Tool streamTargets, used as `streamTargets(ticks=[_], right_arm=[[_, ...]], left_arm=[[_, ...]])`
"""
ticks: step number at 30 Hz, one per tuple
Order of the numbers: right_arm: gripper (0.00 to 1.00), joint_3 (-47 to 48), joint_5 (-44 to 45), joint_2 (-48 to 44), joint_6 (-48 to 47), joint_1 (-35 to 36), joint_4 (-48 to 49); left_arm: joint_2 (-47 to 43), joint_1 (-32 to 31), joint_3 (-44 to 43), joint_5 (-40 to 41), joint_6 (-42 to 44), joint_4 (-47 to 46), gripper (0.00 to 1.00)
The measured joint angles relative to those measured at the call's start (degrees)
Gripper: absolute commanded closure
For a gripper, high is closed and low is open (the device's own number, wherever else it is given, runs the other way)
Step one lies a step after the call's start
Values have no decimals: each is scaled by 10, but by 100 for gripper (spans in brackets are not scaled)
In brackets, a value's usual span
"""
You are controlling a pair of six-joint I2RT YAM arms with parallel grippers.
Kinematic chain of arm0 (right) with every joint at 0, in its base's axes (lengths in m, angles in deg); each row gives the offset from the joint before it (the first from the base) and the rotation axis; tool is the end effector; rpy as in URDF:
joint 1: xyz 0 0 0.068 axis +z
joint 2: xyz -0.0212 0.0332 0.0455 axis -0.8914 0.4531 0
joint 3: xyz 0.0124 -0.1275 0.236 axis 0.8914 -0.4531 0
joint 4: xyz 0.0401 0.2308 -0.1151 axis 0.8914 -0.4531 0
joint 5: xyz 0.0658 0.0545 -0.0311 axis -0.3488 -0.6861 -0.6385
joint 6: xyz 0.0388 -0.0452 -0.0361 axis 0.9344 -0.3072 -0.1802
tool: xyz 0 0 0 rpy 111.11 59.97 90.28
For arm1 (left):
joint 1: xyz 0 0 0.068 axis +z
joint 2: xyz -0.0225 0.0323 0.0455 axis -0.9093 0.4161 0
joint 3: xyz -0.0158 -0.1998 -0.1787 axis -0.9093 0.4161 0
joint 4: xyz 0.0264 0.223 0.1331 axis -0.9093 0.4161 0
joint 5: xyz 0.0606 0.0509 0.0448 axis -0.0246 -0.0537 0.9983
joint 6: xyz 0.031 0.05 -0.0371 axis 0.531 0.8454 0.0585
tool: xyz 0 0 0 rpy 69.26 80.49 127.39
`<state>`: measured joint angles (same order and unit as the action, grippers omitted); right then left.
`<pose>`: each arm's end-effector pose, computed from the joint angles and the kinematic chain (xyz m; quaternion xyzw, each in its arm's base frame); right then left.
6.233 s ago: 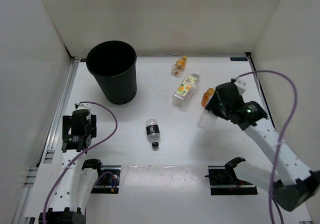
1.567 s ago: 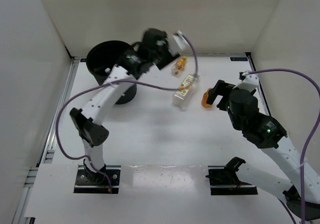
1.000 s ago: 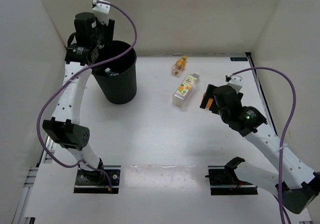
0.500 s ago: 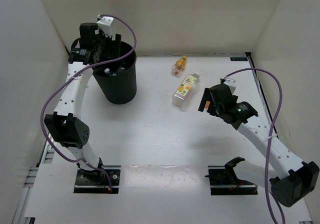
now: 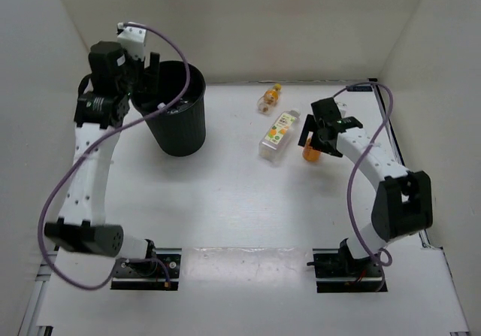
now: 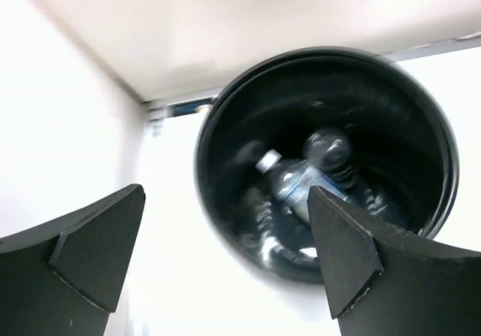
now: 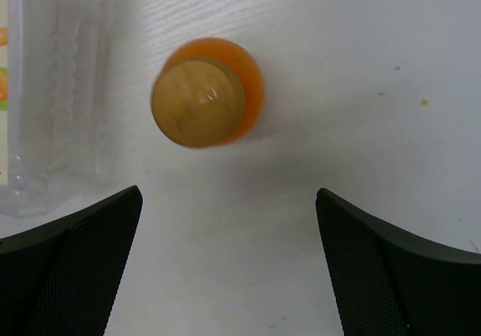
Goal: Put the plastic bottles in the bin
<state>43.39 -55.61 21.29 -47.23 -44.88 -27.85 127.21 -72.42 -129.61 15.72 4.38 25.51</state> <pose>0.3166 0.0827 0.2449 0.1545 0.9294 -0.0390 0.3328 0.3205 -0.0313 0.4696 0.1001 0.8106 0.0875 0.5703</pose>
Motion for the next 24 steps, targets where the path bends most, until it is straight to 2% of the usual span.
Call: streamTargets(ticks=[7,11,13,14,15,17,18,19,22,24], right_arm=[[0,91,-13,130,-25,-2,11],[0,101,-2,167,-19,-7,6],[7,101,2,177,-15,-10,0],[12,101,3,182,-14,-13,-2],[28,101,5,186,-12,-15,-3],[44,101,6,191,-11,-17,-6],[49,101,8,191,-9,-17,-7],[62,100,11,190,-5,-18,-7],[83,82,20,177,-5,-18,-2],[85,58,31,154,-7,-16,-4]], left_arm=[[-213,15,196,58,60,-9,0],[-272,27,299,85,70,-2,0],[-285,27,337,93,71,4,0],[-290,29,350,95,71,9,0],[-294,32,358,95,70,15,0],[-300,40,364,96,70,22,0],[-302,45,364,98,70,22,0],[-305,48,364,102,70,22,0],[-313,56,363,113,73,22,0],[-315,58,362,121,77,24,0]])
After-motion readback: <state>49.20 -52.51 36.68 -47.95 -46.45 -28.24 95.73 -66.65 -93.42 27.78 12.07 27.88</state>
